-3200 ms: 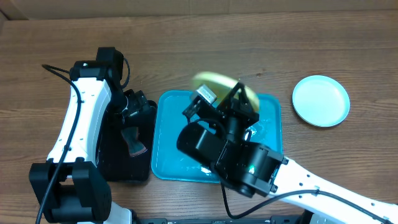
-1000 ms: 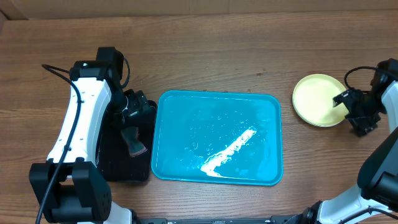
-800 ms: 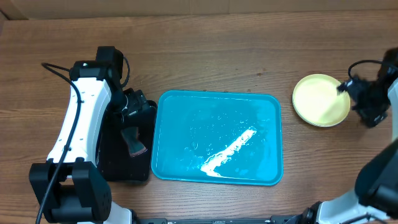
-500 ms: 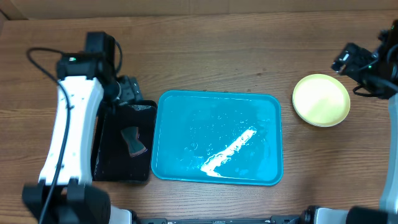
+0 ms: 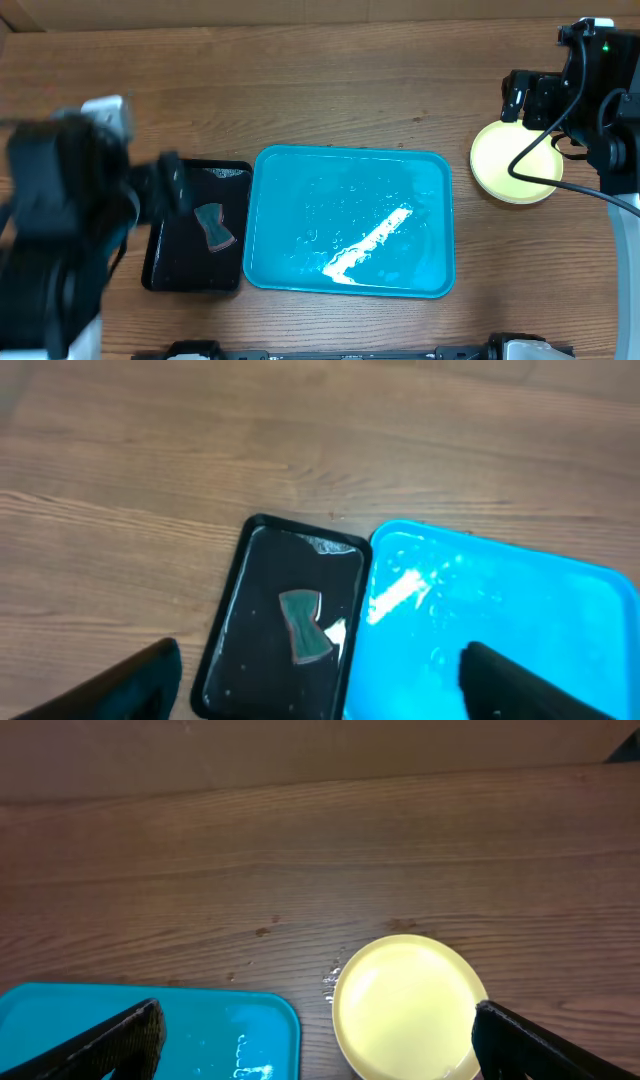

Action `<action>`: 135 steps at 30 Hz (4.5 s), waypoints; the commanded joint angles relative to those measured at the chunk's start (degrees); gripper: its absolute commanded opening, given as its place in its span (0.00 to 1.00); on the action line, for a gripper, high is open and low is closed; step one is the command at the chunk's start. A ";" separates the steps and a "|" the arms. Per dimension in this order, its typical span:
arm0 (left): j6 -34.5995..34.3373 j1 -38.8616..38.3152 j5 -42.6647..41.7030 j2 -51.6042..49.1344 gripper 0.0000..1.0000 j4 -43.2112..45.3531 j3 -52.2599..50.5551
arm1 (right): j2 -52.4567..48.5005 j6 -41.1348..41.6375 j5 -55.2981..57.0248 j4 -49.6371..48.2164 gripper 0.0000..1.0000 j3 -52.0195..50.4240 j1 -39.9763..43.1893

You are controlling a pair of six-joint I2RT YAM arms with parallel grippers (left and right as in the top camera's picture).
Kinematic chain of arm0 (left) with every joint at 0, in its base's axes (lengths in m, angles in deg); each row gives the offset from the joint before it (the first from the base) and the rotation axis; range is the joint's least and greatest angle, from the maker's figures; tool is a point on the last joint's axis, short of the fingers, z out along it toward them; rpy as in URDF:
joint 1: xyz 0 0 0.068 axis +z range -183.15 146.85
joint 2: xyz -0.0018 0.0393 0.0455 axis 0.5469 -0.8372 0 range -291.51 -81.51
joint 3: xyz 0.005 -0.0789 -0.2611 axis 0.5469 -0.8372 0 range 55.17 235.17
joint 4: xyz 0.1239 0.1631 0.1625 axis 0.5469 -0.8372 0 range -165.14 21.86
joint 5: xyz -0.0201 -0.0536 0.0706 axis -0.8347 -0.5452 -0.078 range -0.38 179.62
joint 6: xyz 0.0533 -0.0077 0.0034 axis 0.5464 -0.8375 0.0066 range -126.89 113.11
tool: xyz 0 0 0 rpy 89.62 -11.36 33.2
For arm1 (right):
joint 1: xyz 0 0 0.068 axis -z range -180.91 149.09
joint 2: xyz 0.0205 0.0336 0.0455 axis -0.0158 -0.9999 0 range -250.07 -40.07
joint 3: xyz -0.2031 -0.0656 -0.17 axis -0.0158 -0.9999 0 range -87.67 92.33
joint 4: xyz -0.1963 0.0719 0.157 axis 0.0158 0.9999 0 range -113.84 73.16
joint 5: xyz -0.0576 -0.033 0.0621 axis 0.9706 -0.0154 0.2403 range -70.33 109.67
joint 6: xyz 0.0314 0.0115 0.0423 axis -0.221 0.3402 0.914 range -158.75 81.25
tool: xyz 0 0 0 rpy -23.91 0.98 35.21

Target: Clean dirty plates on tray and stack at the side

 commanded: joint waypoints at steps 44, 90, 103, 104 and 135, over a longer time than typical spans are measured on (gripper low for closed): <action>1.05 -0.37 0.20 8.72 1.00 -8.55 0.94 | 0.26 -1.07 0.74 0.00 1.00 1.09 -0.22; 1.66 5.77 -8.61 63.63 1.00 99.60 -92.37 | 0.26 -1.07 0.74 0.00 1.00 1.09 -0.22; 0.76 5.77 -8.68 63.63 1.00 101.85 -101.83 | 0.26 -1.07 0.74 0.00 1.00 1.09 -0.22; 0.81 5.77 -8.63 63.63 1.00 100.85 -101.77 | 0.26 -1.07 0.74 0.00 1.00 1.09 -0.22; 1.25 5.75 -8.37 63.58 1.00 80.02 -101.77 | 0.26 -1.07 0.74 0.00 1.00 1.09 -0.22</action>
